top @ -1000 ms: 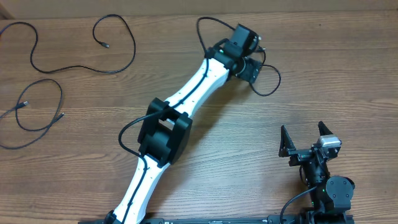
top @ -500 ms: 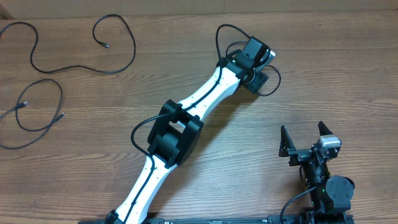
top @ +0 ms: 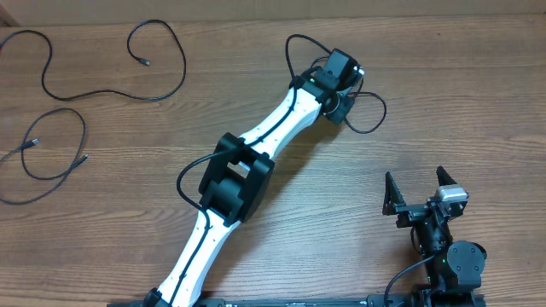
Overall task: Untangle cables
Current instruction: 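Lower the left gripper and grasp a loop of the coiled cable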
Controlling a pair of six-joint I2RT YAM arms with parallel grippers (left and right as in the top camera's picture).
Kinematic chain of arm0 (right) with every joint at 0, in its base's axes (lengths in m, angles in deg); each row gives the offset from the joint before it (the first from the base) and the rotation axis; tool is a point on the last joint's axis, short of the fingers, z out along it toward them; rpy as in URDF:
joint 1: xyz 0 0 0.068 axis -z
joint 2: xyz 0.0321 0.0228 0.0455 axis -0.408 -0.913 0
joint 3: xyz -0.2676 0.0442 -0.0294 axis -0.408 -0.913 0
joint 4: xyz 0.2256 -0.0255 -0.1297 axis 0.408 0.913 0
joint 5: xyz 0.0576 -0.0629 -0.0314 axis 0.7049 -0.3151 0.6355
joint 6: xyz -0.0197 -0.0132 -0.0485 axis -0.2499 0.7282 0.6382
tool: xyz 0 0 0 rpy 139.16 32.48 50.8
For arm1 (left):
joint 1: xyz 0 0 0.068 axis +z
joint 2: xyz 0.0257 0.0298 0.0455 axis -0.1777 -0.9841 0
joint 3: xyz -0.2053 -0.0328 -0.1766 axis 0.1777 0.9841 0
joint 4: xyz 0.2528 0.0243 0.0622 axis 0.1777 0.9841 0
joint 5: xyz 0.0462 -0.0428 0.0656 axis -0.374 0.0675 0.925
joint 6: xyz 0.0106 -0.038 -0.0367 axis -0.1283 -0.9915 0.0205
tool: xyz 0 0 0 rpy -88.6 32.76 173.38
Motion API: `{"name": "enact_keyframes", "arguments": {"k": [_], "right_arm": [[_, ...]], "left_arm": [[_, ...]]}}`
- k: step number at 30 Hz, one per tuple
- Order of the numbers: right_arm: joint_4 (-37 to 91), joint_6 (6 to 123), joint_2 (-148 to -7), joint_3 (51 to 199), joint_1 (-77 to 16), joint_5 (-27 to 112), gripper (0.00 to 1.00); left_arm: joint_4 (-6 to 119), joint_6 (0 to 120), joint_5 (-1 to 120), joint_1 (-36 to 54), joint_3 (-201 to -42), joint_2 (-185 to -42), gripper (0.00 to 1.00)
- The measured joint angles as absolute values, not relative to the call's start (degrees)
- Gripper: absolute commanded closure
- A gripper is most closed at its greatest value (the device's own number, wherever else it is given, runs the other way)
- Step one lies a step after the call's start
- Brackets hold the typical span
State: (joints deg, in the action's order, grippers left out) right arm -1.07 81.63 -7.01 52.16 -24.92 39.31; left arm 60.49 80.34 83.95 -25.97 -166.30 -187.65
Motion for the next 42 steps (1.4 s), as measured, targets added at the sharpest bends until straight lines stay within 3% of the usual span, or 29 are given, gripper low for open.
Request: {"name": "enact_keyframes", "arguments": {"k": [7, 13, 24, 27, 30, 32, 33, 35, 38, 42], "right_arm": [[-1.07, 81.63, -7.01, 52.16, -24.92, 39.31, 0.0], [-1.07, 81.65, -7.01, 52.16, -24.92, 39.29, 0.0], [-1.07, 81.63, -7.01, 52.16, -24.92, 39.31, 0.0], [-1.07, 81.63, -7.01, 52.16, -24.92, 39.31, 0.0], [-1.07, 81.65, -7.01, 52.16, -24.92, 39.31, 0.0], [-1.1, 81.63, -7.01, 52.16, -24.92, 39.31, 0.0], [-1.07, 81.63, -7.01, 52.16, -24.92, 39.31, 0.0], [-1.1, 81.63, -7.01, 52.16, -24.92, 39.31, 0.0], [-1.05, 81.63, -7.01, 52.16, -24.92, 39.31, 0.0], [-1.07, 81.65, -7.01, 52.16, -24.92, 39.31, 0.0]], "left_arm": [[64.97, 75.07, 83.71, -24.86, -166.58, -187.65, 0.96], [76.03, 64.38, 83.51, -23.59, -172.38, -187.0, 0.96], [91.39, 50.92, 82.83, -18.24, -177.84, -168.35, 0.96], [90.83, 49.98, 83.09, -18.17, -178.69, -165.21, 0.61], [90.1, 49.52, 82.9, -18.67, -178.95, -164.99, 0.53], [88.31, 49.3, 82.85, -19.17, -178.76, -165.82, 0.39], [86.59, 49.23, 82.83, -19.46, -178.63, -166.43, 0.25], [82.0, 49.5, 82.83, -20.46, -178.3, -168.38, 0.11], [73.34, 49.84, 82.85, -22.17, -178.21, -172.16, 0.03], [62.83, 54.35, 82.85, -25.54, -178.06, -180.42, 0.01]]}}
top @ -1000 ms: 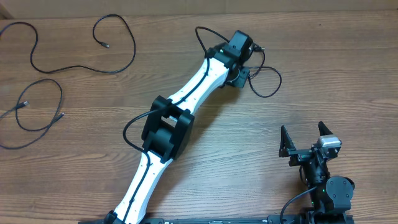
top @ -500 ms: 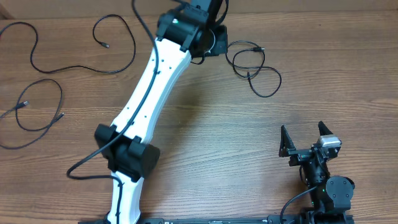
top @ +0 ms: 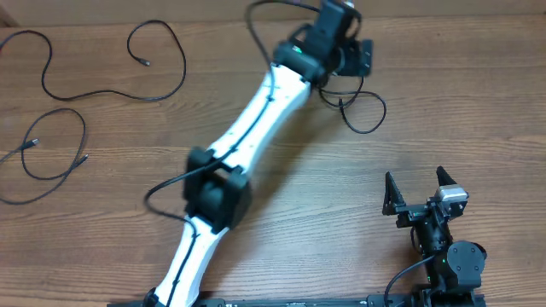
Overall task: Untangle cables
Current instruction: 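Lower the left gripper and grasp a loop of the coiled cable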
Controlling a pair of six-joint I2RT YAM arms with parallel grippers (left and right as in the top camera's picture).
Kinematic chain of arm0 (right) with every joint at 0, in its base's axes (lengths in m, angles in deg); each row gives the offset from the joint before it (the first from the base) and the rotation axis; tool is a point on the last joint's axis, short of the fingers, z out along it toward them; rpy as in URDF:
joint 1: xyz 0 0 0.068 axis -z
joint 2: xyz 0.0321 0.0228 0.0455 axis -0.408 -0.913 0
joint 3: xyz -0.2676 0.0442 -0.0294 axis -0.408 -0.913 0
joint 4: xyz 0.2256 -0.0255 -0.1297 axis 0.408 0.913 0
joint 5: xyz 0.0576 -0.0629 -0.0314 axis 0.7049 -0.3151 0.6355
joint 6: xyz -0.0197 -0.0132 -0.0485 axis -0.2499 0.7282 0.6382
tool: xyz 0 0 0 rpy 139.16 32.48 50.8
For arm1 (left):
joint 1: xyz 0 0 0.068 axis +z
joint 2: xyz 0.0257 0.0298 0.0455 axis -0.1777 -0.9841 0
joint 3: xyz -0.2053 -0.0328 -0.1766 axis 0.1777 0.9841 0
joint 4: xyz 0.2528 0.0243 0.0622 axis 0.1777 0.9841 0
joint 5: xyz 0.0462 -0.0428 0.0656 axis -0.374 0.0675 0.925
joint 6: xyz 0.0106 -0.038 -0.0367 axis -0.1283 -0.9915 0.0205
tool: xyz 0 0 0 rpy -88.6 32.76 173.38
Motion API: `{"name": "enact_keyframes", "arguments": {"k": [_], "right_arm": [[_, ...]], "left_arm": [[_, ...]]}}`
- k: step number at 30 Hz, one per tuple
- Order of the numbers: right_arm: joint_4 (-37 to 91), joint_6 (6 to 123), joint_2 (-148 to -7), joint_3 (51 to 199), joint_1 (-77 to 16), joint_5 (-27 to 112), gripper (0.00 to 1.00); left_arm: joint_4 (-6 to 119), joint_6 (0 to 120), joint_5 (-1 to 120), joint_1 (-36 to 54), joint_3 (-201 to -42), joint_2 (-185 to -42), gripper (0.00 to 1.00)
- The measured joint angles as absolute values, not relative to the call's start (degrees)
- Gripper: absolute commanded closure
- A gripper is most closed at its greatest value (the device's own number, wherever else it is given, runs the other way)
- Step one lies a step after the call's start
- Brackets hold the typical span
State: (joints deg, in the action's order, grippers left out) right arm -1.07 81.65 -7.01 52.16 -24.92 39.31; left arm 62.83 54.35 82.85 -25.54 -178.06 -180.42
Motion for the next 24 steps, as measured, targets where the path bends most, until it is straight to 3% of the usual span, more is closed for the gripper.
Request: {"name": "enact_keyframes", "arguments": {"k": [6, 15, 19, 24], "right_arm": [[-1.05, 81.63, -7.01, 52.16, -24.92, 39.33, 0.0], [-1.07, 81.63, -7.01, 52.16, -24.92, 39.29, 0.0], [-1.1, 81.65, -7.01, 52.16, -24.92, 39.31, 0.0], [-1.1, 81.65, -7.01, 52.16, -24.92, 39.29, 0.0]], "left_arm": [[55.61, 63.02, 82.87, -29.51, -177.62, -190.25, 0.06], [55.61, 67.44, 84.47, -30.65, -177.49, -194.43, 0.23], [57.87, 67.92, 85.04, -29.8, -177.49, -194.47, 0.39], [62.15, 68.2, 85.3, -29.1, -177.49, -194.71, 0.49]]}}
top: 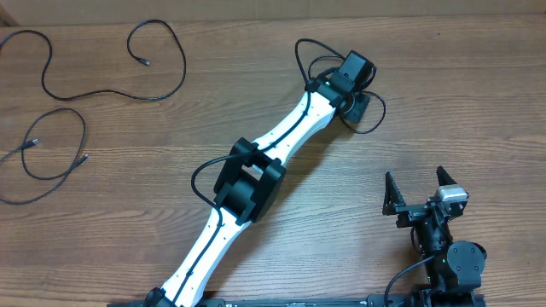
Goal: Untangle cables
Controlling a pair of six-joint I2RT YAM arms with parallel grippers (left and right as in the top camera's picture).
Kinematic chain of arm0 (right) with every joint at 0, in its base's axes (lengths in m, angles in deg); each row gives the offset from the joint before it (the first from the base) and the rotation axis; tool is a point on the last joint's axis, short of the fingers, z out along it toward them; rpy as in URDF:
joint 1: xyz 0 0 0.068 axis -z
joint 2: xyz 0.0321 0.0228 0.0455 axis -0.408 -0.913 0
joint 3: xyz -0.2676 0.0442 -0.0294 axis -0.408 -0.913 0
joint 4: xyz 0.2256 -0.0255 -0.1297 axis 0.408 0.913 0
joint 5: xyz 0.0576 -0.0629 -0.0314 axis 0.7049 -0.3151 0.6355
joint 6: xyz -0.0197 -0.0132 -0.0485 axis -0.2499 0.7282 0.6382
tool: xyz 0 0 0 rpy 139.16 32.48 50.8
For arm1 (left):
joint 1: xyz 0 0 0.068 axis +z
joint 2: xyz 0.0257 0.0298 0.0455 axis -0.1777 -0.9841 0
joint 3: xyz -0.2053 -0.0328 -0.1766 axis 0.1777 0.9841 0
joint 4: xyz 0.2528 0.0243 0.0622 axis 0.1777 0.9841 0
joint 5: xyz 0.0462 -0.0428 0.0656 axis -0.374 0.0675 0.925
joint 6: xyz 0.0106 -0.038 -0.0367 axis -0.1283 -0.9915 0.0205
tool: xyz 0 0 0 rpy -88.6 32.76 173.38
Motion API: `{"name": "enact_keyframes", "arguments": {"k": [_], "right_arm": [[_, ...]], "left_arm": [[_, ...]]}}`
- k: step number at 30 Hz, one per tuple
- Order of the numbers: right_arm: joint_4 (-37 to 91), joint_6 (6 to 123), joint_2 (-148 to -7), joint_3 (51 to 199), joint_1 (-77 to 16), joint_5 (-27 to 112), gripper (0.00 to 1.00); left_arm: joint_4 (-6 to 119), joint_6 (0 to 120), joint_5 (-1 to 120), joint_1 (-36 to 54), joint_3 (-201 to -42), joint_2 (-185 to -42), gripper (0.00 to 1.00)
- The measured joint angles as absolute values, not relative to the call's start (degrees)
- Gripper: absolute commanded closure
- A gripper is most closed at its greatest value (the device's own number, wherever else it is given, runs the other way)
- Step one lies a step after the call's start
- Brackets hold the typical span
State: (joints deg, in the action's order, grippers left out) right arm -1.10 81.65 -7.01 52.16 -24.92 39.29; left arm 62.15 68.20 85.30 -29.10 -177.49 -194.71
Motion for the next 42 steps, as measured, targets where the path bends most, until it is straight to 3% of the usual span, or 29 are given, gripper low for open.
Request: {"name": "enact_keyframes", "arguments": {"k": [3, 6, 8, 15, 22, 35, 42], "right_arm": [[-1.05, 81.63, -7.01, 52.16, -24.92, 39.33, 0.0], [-1.1, 81.65, -7.01, 52.16, -24.92, 39.29, 0.0], [-1.1, 81.65, -7.01, 52.16, -24.92, 39.31, 0.0], [-1.05, 81.63, -7.01, 52.16, -24.92, 39.31, 0.0], [-1.07, 81.65, -7.01, 52.16, -24.92, 39.33, 0.0], [-1.1, 81.61, -7.01, 52.16, -24.92, 39.33, 0.0], [-1.07, 81.65, -7.01, 52.16, -24.92, 39.33, 0.0]], "left_arm": [[63.44, 68.2, 85.54, -28.88, -177.51, -194.8, 0.62], [64.49, 68.34, 85.89, -28.7, -177.64, -194.8, 0.89], [65.06, 68.79, 86.15, -28.6, -177.69, -194.8, 0.96], [69.08, 67.44, 86.07, -28.55, -178.36, -194.49, 0.96], [83.48, 57.74, 85.69, -28.35, -177.77, -191.0, 0.96], [99.48, 48.31, 85.5, -26.34, -177.51, -161.97, 0.96], [107.24, 43.79, 86.57, -26.41, -177.58, -153.51, 0.96]]}}
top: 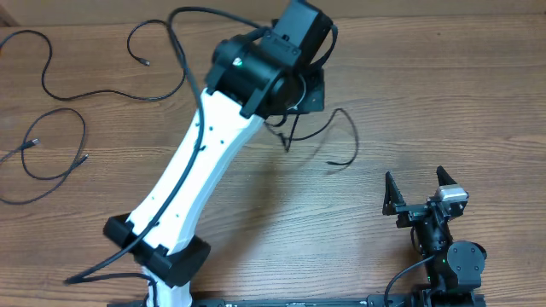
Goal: Untangle cables
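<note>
High above the table, my left arm is raised close to the overhead camera. Its left gripper (307,92) is shut on a black cable (353,136). That cable hangs below the gripper in a loose loop, with one free end near the table at the middle right. Exactly where the fingers pinch it is hidden by the wrist. At the lower right my right gripper (418,193) stands open, empty, and well apart from the cable.
Two more black cables lie on the wooden table at the far left: a long winding cable (44,68) at the back and a looped cable (83,128) in front of it. The right arm's base sits at the front edge.
My left arm has risen and swung left from a low pose over the cable. The cable, then a small loop on the table, now hangs stretched from the gripper. The right arm is unchanged.
My left gripper was down at the coiled cable at the upper middle. It then stood higher with the cable beneath it, then was low over the loop again. Now it holds the cable lifted and drawn out. The left-side cables and right gripper stayed put.
</note>
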Controlling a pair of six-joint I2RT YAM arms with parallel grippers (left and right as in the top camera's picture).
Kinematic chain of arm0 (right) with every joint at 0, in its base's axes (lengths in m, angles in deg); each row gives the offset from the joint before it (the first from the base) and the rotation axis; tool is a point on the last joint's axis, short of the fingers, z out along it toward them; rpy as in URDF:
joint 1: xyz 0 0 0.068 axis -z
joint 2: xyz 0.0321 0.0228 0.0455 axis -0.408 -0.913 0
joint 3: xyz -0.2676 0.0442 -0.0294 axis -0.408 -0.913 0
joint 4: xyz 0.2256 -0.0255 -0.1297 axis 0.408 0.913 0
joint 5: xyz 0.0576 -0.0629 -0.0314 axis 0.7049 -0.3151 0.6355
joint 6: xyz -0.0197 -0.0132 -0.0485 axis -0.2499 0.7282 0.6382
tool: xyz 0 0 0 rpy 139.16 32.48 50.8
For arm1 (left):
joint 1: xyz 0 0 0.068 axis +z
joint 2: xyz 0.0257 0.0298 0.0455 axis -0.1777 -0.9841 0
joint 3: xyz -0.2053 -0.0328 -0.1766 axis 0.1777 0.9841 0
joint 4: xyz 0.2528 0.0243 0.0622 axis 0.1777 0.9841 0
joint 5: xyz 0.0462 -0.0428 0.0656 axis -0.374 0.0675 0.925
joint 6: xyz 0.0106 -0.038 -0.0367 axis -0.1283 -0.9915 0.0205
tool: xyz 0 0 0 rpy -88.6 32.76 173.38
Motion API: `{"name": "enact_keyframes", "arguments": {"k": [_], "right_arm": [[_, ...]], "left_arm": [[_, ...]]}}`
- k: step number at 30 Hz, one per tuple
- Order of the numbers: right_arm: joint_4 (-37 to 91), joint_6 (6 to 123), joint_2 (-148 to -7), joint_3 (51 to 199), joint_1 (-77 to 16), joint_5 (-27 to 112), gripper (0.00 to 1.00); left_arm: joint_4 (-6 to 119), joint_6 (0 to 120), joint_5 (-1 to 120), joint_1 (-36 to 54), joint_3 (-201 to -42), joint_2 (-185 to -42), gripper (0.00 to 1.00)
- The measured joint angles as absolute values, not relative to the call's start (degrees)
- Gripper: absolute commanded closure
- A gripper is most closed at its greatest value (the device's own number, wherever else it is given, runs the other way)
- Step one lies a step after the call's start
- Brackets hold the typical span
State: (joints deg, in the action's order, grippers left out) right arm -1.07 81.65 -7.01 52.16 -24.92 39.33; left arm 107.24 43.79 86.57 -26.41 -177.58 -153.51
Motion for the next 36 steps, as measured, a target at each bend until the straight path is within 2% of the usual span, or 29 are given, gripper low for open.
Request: {"name": "enact_keyframes", "arguments": {"k": [8, 23, 30, 36], "right_arm": [[-1.07, 81.63, -7.01, 52.16, -24.92, 39.27, 0.0], [-1.1, 81.63, -7.01, 52.16, -24.92, 39.31, 0.0], [-1.07, 81.63, -7.01, 52.16, -24.92, 39.33, 0.0], [-1.1, 81.61, -7.01, 52.16, -24.92, 39.31, 0.0]], "left_arm": [[118.34, 36.75, 91.44, -26.04, -177.56, -152.14, 0.96], [117.47, 30.72, 95.09, -21.25, -176.24, -152.14, 0.96], [116.09, 29.91, 95.57, -23.02, -171.19, -153.49, 0.96], [113.21, 29.87, 95.51, -25.86, -167.76, -162.17, 0.96]]}}
